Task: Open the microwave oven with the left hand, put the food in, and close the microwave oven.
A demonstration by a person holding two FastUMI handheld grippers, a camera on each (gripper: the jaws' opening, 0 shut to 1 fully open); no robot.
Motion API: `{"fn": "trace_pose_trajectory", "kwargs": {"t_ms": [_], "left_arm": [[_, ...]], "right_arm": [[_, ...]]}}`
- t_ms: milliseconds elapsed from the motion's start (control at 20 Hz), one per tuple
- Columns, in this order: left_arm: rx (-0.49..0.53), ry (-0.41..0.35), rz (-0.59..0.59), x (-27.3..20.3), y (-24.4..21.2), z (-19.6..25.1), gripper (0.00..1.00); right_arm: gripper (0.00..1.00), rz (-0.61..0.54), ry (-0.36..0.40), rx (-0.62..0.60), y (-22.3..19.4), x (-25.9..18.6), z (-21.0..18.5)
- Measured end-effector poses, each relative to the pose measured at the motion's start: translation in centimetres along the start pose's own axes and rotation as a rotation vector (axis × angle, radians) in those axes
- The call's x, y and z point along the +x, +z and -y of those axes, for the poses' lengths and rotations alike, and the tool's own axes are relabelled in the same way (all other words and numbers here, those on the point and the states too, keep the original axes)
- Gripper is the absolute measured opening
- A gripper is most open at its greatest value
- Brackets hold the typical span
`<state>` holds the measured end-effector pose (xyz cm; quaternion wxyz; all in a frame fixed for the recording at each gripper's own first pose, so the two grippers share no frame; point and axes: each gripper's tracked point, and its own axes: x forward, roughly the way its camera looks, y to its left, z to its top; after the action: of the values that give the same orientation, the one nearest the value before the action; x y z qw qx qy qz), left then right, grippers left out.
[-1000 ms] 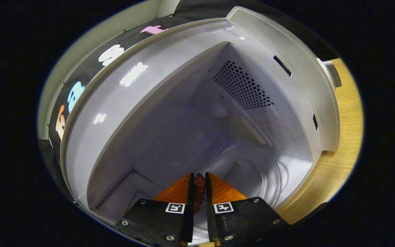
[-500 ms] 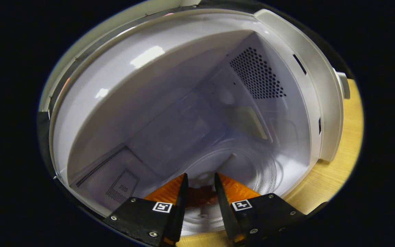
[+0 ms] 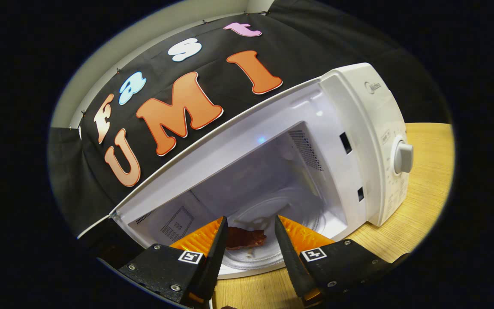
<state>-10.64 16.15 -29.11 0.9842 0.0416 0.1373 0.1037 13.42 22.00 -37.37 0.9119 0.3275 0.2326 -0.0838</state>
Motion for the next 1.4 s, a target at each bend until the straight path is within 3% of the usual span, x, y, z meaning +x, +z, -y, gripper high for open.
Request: {"fn": "trace_pose_trajectory", "kwargs": {"t_ms": [300, 550, 750, 1050, 1250, 1400], "left_arm": [[0.009, -0.040, -0.043, -0.2, -1.2, 2.8, 0.84], [0.014, -0.151, -0.030, -0.9, -0.9, 7.7, 0.84], [0.017, -0.254, -0.016, -0.6, -0.4, 12.5, 0.84], [0.024, -0.384, -0.024, 0.1, -0.6, 19.9, 0.83], [0.059, -0.457, 0.015, 0.9, 0.1, 24.8, 0.70], [0.065, -0.501, 0.015, 2.6, 0.0, 28.2, 0.50]], "right_arm": [[0.70, -0.033, 0.067, 0.021, 1.8, -5.5, 1.1], [0.71, 0.002, 0.167, -0.069, 5.6, -10.6, 1.3], [0.78, 0.009, 0.215, -0.169, 8.2, -14.0, 3.3], [0.82, 0.054, 0.207, -0.239, 12.8, -17.1, 8.8], [0.84, 0.086, 0.188, -0.305, 15.2, -18.6, 11.6], [0.87, 0.103, 0.180, -0.357, 16.8, -19.6, 13.1]]}}
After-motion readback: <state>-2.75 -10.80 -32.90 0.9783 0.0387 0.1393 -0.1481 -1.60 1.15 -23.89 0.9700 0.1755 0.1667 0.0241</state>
